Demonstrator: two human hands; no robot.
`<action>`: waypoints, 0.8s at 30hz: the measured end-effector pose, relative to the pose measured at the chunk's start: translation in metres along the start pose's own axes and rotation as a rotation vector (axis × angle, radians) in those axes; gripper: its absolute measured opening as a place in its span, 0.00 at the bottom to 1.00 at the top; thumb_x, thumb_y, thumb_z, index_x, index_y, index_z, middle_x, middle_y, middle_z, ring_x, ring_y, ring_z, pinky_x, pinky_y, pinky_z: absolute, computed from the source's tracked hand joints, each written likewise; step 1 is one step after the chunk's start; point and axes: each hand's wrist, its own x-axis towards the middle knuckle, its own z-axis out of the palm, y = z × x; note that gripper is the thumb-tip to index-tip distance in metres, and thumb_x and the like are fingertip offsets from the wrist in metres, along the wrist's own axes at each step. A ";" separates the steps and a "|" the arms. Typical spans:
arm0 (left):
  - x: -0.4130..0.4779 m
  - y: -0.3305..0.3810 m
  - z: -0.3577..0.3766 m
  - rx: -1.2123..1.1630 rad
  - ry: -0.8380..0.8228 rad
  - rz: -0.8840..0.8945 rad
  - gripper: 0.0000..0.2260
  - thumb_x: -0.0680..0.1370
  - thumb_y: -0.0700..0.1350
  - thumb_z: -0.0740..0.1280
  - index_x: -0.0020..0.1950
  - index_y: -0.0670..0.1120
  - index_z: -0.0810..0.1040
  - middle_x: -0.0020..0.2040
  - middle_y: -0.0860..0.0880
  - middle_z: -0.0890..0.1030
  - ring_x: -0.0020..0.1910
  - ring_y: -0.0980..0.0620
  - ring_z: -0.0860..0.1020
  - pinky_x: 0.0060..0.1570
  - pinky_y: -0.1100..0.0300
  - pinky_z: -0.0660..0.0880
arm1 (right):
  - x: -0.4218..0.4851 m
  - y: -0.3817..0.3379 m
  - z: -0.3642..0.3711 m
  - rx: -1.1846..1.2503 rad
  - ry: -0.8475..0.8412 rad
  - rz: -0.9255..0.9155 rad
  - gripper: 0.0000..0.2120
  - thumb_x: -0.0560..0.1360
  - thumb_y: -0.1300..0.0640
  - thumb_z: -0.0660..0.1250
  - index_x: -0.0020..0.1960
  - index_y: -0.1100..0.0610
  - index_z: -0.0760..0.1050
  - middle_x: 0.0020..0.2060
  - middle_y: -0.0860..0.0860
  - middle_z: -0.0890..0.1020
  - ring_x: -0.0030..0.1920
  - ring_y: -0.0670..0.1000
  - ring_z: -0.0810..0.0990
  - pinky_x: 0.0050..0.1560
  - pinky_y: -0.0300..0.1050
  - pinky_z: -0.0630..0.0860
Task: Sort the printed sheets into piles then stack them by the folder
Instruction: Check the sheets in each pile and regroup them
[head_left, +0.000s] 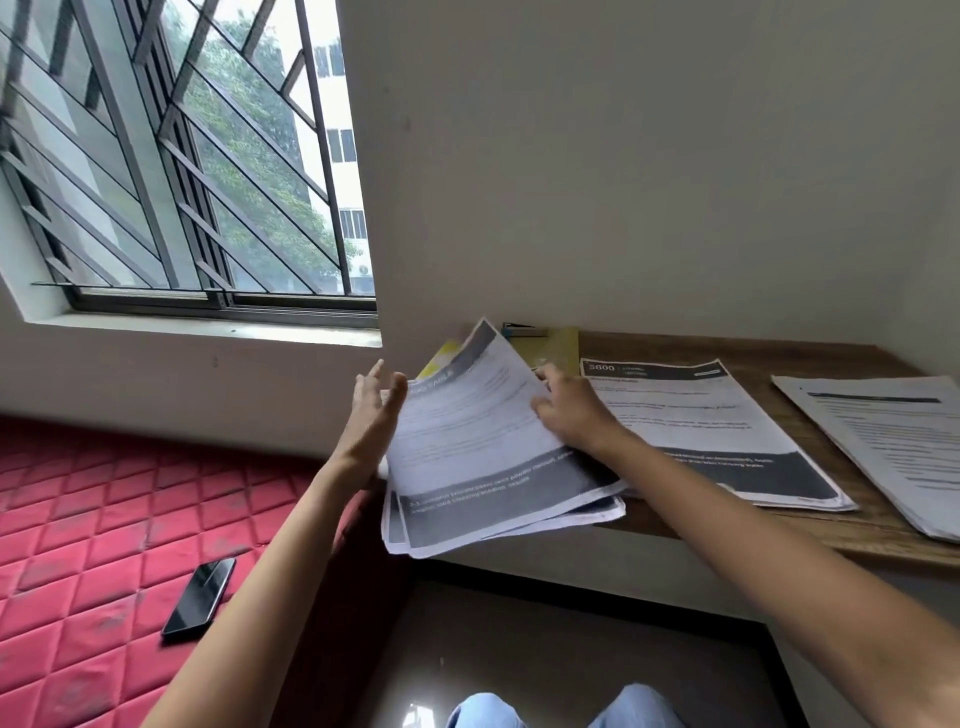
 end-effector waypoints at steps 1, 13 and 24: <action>-0.001 0.001 0.002 0.092 -0.050 0.026 0.51 0.64 0.77 0.55 0.78 0.47 0.56 0.79 0.44 0.48 0.78 0.52 0.44 0.71 0.58 0.45 | -0.002 0.000 0.004 -0.020 -0.018 -0.007 0.19 0.78 0.62 0.61 0.69 0.62 0.64 0.63 0.59 0.75 0.60 0.58 0.76 0.56 0.45 0.74; 0.012 0.002 0.011 0.495 -0.281 0.018 0.35 0.73 0.61 0.70 0.76 0.55 0.60 0.79 0.43 0.45 0.78 0.43 0.44 0.75 0.49 0.47 | -0.019 0.006 0.027 -0.347 -0.396 0.043 0.30 0.82 0.43 0.45 0.78 0.58 0.43 0.77 0.57 0.42 0.77 0.55 0.40 0.73 0.51 0.35; 0.016 -0.007 0.014 0.797 -0.322 0.091 0.44 0.59 0.79 0.44 0.71 0.64 0.65 0.77 0.53 0.62 0.77 0.45 0.56 0.74 0.46 0.53 | 0.005 0.007 0.003 -0.131 -0.177 0.044 0.21 0.82 0.52 0.53 0.70 0.62 0.64 0.68 0.58 0.69 0.68 0.58 0.68 0.65 0.50 0.66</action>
